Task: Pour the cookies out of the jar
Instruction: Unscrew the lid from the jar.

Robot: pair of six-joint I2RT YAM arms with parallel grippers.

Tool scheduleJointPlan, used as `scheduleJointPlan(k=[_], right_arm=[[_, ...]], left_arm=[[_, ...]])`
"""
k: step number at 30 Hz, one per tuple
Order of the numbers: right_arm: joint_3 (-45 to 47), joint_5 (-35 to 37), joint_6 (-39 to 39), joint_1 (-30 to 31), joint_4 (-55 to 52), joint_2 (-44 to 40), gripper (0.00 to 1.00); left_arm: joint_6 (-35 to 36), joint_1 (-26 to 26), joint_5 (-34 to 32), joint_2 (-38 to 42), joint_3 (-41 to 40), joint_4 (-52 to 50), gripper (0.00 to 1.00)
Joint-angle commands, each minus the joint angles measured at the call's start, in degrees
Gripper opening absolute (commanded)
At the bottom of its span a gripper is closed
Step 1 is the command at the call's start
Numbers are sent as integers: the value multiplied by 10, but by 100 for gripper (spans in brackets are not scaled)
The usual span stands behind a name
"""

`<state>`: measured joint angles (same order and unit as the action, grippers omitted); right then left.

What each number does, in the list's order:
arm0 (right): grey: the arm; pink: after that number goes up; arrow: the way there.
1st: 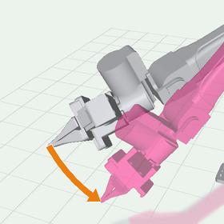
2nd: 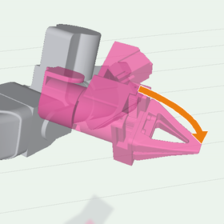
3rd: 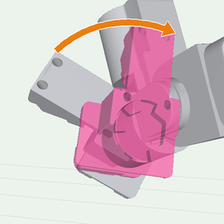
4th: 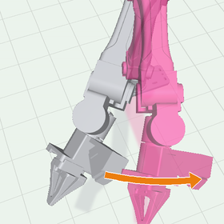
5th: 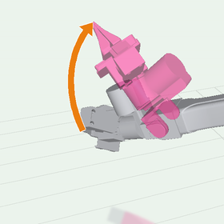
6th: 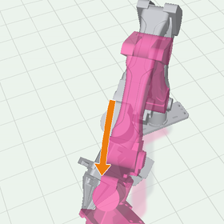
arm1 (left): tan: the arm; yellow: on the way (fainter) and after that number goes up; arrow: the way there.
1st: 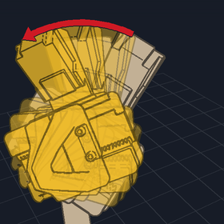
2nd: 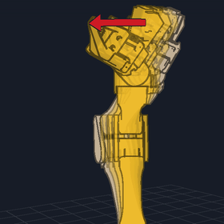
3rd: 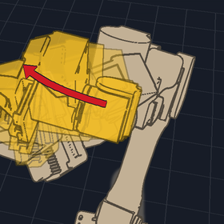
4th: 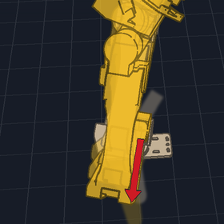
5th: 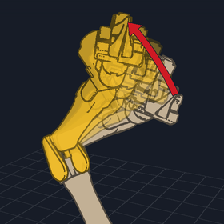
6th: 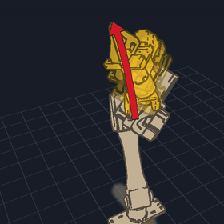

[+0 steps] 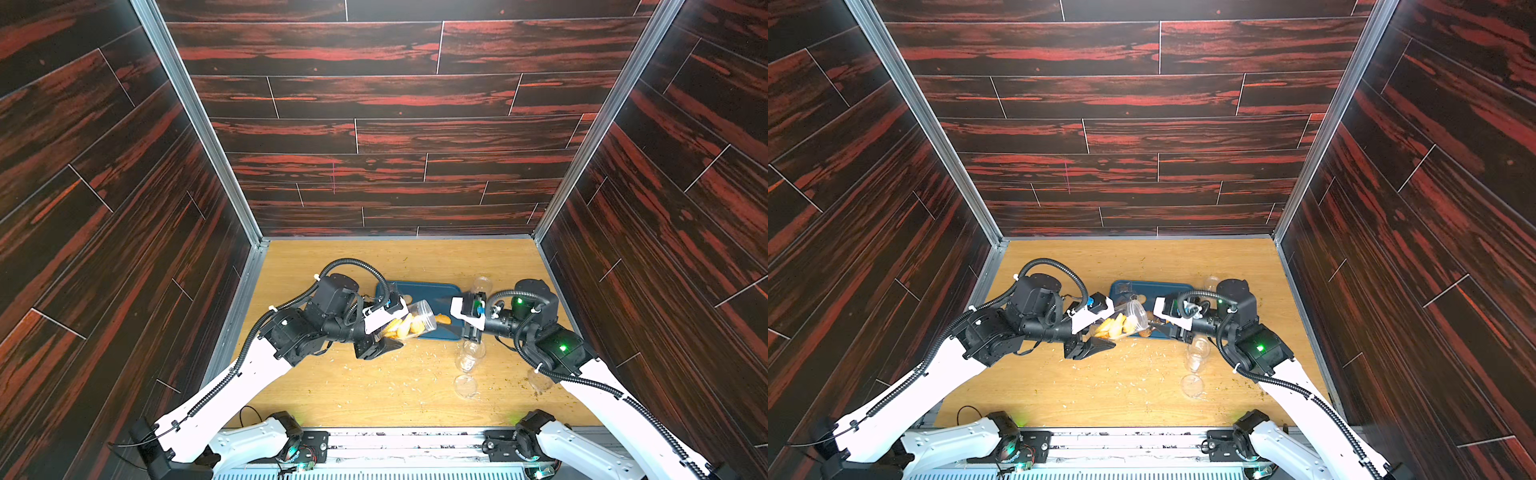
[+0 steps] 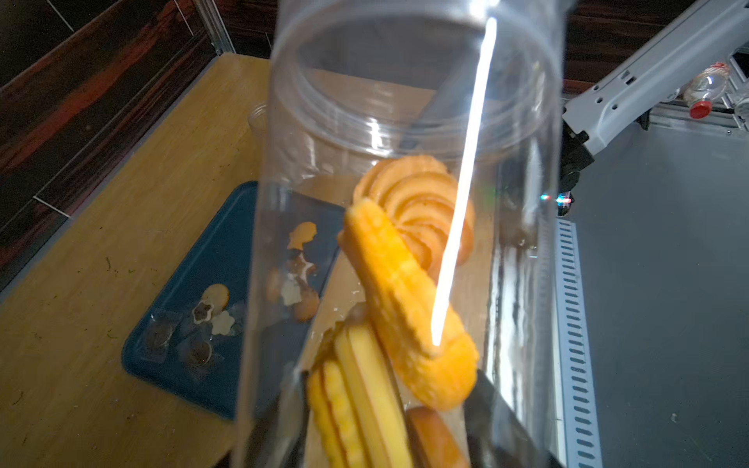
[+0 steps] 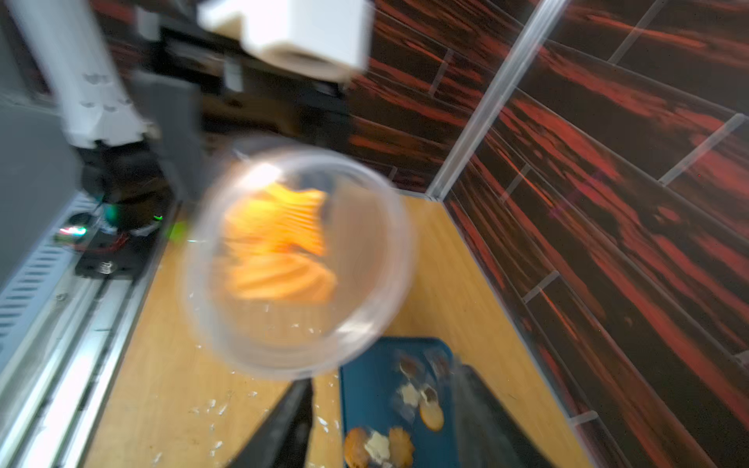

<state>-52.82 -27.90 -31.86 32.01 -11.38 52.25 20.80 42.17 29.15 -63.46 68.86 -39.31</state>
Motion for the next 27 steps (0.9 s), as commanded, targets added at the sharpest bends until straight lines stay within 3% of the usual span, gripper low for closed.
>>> scheduleJointPlan(k=[1,2,3,6,10,13,27], right_arm=[[-50,133,191,-6,4,20,80],[-101,178,287,-13,-59,42,90],[-153,182,340,-22,-117,64,94],[-334,126,450,-48,-350,158,95],[-422,-26,581,-61,-490,241,95],[-424,-138,645,-59,-501,266,99],[-398,-178,698,-60,-491,264,99]], left_arm=[[15,1,-4,16,-1,5,42],[19,1,-18,19,-2,10,42],[20,2,-31,21,-3,14,42],[34,2,-74,31,-4,20,42],[52,2,-105,38,-12,34,41],[59,2,-118,37,-9,51,41],[74,2,-110,31,-1,40,41]])
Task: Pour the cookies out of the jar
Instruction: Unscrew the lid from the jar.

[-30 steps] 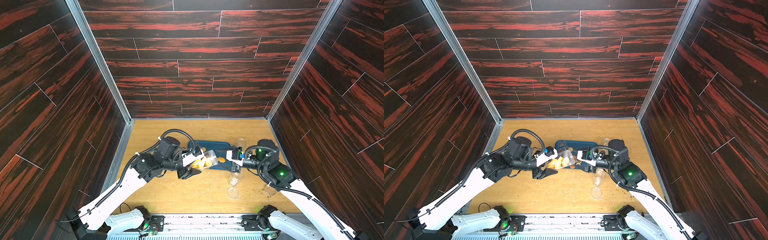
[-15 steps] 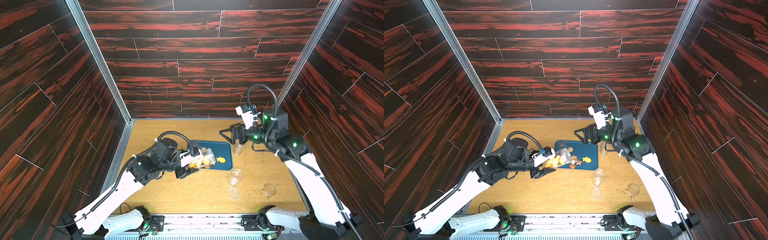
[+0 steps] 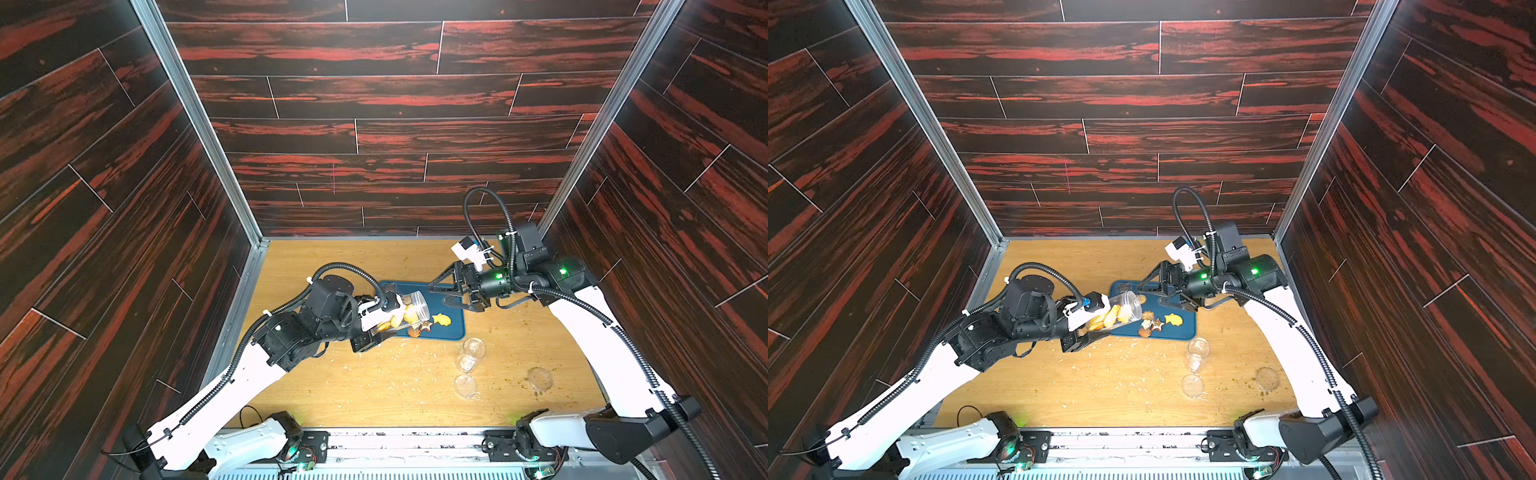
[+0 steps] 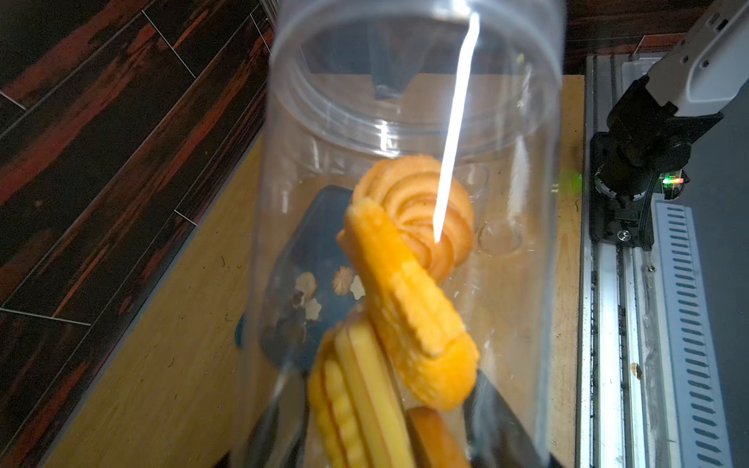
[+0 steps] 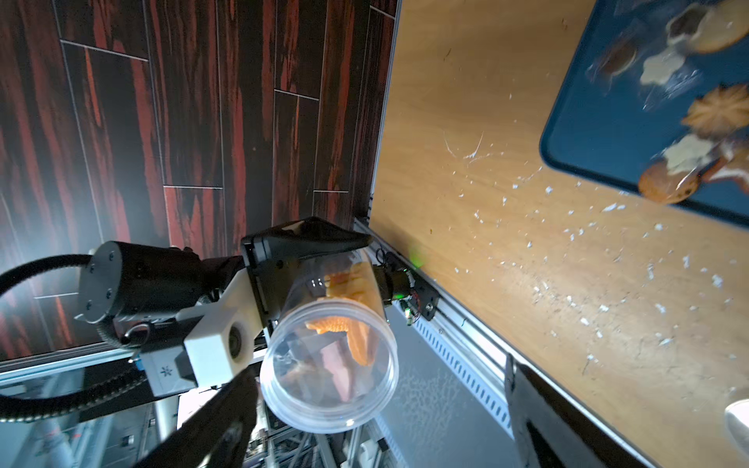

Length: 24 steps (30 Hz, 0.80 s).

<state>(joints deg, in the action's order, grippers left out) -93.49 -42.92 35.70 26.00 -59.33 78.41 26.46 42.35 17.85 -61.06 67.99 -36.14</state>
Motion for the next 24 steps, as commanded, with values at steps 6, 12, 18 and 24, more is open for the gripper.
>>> scheduleJointPlan(k=[6,12,18,24], right_arm=[[0,-39,24,19,-8,12,98],[-38,-31,2,57,-47,40,98],[-58,-34,-5,65,-57,52,98],[-64,-38,-15,77,-70,61,94]], left_arm=[[23,0,3,3,12,4,41],[30,0,6,-1,15,0,41],[34,-1,10,-2,16,-4,41],[35,0,7,6,6,-5,41]])
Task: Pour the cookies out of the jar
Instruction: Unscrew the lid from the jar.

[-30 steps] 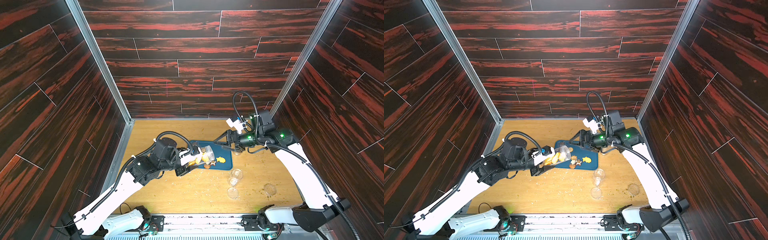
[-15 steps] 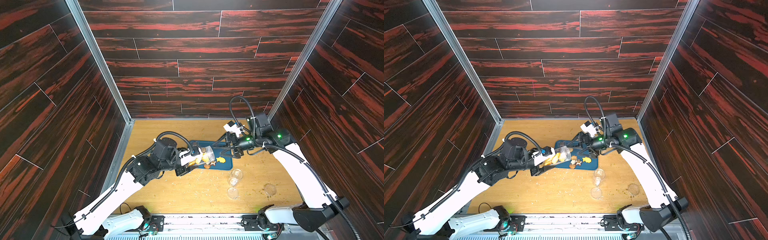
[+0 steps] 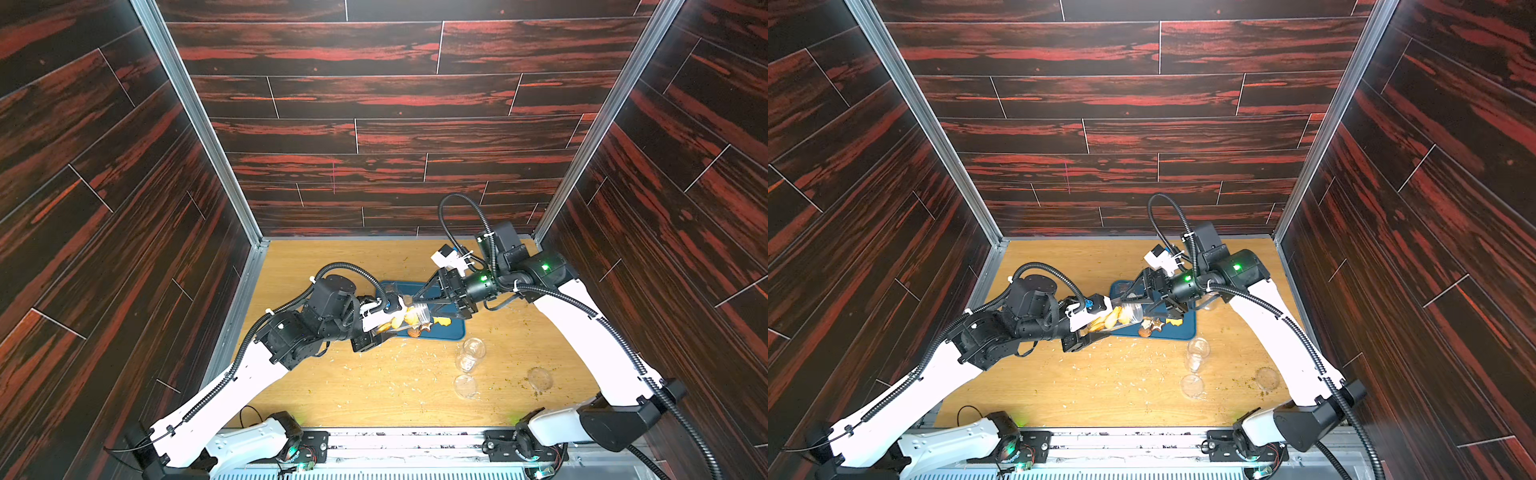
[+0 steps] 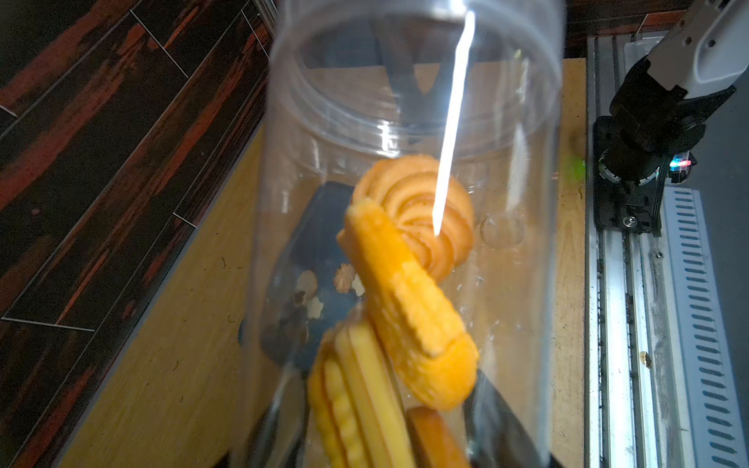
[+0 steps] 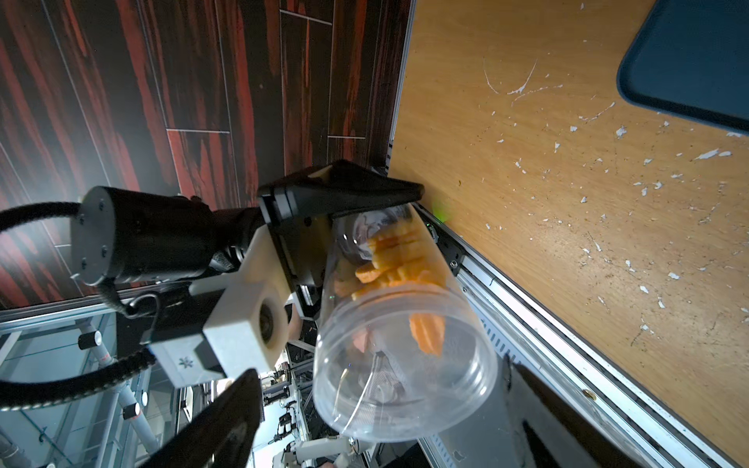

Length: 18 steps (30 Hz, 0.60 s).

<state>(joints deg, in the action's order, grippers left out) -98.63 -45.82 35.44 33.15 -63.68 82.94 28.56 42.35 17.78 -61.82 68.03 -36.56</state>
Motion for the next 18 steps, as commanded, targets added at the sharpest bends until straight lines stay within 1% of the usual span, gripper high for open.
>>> scheduleJointPlan(k=[1,4,11,18], right_arm=[[-12,-11,-14,6,-26,16,94],[-11,-15,-13,8,-21,19,94],[5,-20,-7,11,-2,19,88],[26,-34,1,11,13,11,86]], left_arm=[[14,1,7,15,5,-1,41],[16,-1,4,16,6,-1,41],[22,0,2,15,9,-4,41],[20,0,4,20,4,-5,41]])
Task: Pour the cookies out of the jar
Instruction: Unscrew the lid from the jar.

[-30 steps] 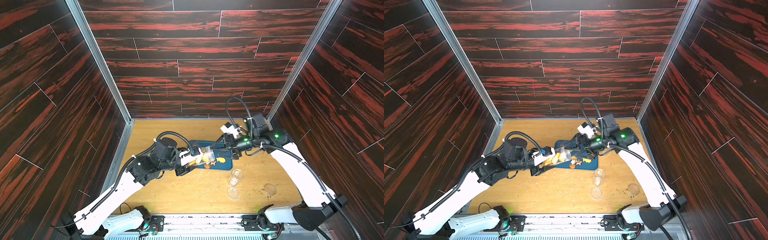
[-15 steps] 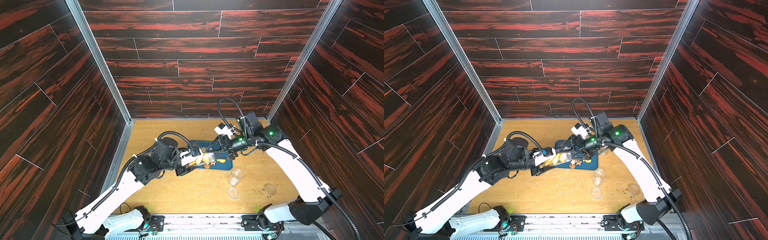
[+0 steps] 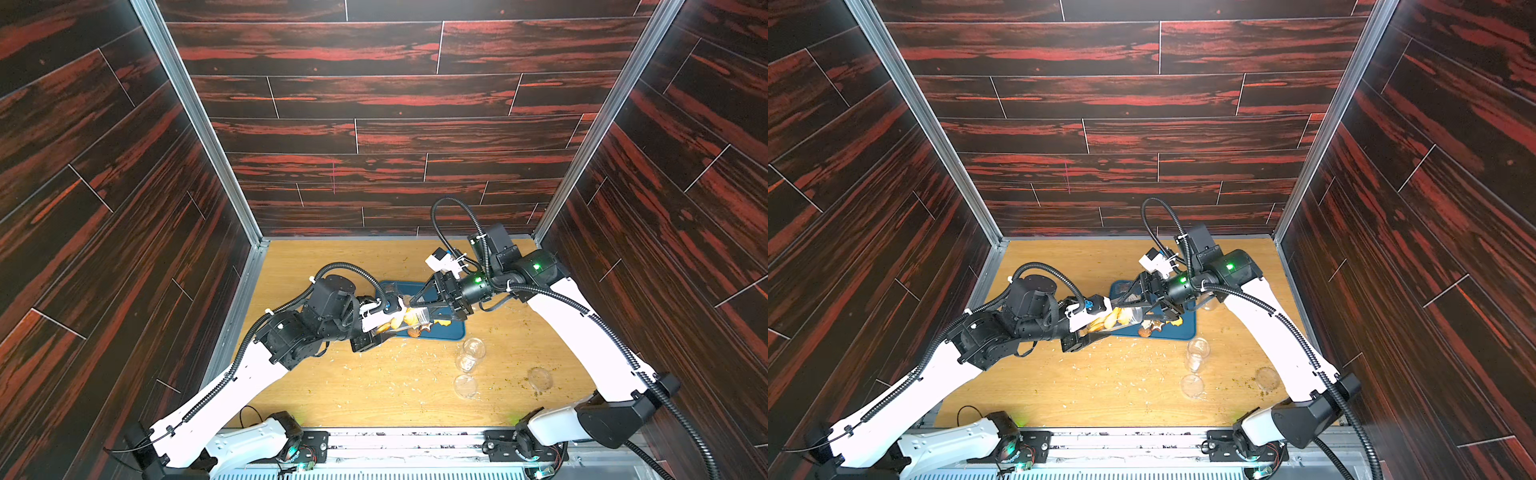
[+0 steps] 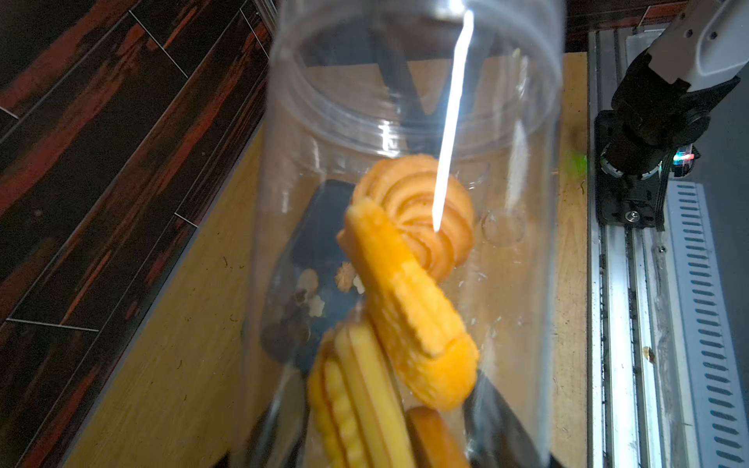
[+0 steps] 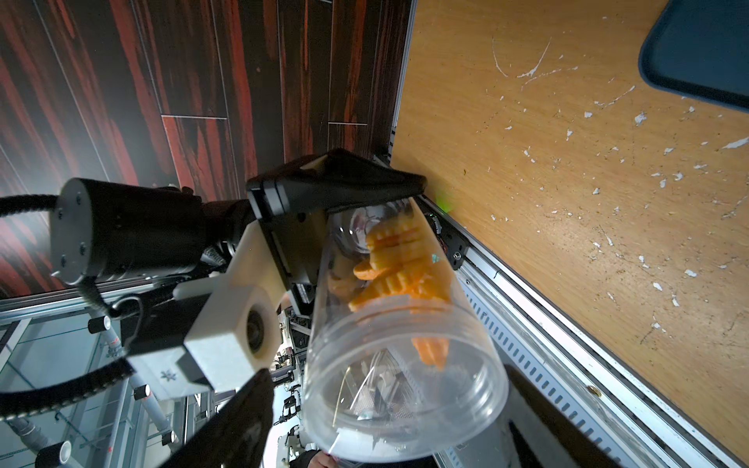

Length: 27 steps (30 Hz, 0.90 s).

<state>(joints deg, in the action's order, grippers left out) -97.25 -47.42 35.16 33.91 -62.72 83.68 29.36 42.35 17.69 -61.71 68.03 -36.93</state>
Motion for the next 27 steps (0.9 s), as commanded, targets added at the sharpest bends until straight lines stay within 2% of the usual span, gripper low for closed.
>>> scheduleJointPlan(k=[1,4,7,14,20,27], right_arm=[[17,-20,5,3,6,2,85],[30,-21,11,4,17,-5,84],[41,-27,17,4,30,-11,79],[41,-28,4,4,36,-19,77],[45,-19,-62,1,39,-36,72],[104,-13,-110,1,128,-91,69]], left_arm=[[12,0,5,19,4,-2,41],[8,-1,7,24,2,-1,41],[4,0,7,27,0,0,41],[-3,0,10,36,-3,-1,41],[-13,1,22,44,-5,-4,41],[-31,0,47,45,1,-5,41]])
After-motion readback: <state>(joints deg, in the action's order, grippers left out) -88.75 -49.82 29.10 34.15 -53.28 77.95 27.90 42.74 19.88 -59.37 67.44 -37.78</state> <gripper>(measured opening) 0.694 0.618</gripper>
